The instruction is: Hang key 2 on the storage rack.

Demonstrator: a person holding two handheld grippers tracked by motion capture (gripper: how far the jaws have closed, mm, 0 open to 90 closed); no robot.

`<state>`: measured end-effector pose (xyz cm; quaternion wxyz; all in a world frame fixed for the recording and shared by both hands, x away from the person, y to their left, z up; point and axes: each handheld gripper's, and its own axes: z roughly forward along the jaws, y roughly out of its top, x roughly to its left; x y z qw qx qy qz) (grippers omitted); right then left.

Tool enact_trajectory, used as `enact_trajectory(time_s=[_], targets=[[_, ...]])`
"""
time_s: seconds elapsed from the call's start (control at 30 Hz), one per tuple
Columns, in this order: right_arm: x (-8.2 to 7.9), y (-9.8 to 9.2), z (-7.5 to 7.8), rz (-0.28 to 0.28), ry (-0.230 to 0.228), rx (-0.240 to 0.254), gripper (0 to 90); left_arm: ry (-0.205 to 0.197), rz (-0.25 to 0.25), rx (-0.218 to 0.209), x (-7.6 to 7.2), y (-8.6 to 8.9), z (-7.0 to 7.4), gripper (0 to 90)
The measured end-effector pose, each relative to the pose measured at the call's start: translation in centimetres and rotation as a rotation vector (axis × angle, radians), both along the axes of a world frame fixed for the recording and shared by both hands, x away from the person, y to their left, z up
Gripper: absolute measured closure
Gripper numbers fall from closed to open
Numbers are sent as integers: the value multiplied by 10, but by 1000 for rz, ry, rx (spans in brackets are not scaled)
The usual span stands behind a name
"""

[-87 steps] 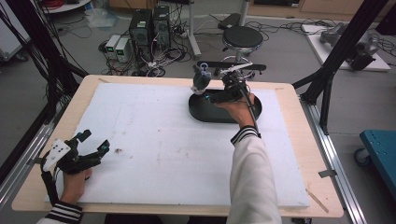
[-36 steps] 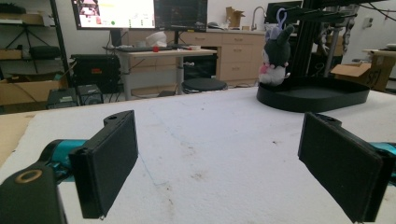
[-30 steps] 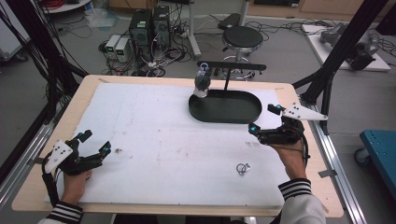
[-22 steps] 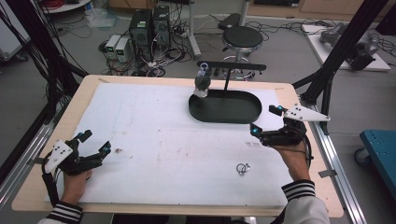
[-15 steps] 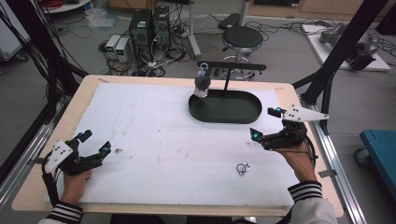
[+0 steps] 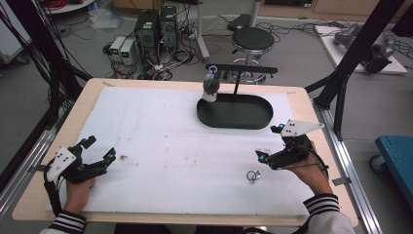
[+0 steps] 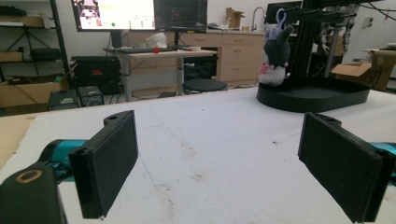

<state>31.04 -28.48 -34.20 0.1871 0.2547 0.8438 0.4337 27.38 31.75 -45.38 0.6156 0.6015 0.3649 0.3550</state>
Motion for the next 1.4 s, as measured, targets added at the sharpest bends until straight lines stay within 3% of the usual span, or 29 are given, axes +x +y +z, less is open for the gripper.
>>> enact_trajectory(time_s=[0.2,0.5,0.67,0.93,1.17,1.27,1.4], targets=[[-1,2,-8,22,27,-33,7,-1,0,1,0,0,0,125],[-1,5,-26,42,120,-73,9,-2,-1,3,0,0,0,125],[0,8,-35,44,191,-122,15,-2,-1,3,0,0,0,125],[-1,12,-40,56,215,-159,46,-1,-2,2,0,0,0,125],[-4,13,-56,77,262,-197,71,-1,-2,3,0,0,0,125],[-5,14,-61,99,278,-207,150,-1,-2,3,0,0,0,125],[-5,16,-65,110,295,-235,182,-1,-2,3,0,0,0,125]])
